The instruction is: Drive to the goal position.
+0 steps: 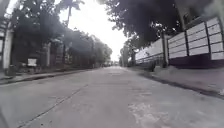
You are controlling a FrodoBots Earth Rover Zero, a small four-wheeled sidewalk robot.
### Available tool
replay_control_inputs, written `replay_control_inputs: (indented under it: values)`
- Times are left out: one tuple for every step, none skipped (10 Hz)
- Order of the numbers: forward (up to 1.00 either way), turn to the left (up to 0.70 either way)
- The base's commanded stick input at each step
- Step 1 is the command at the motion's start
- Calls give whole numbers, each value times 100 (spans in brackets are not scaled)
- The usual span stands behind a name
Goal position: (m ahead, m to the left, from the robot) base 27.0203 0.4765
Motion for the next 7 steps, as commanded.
replay_control_inputs:
  values:
    - [70, -35]
    - [70, -35]
    - [70, -35]
    - [70, -26]
    - [70, 0]
    - [70, 0]
    - [70, 0]
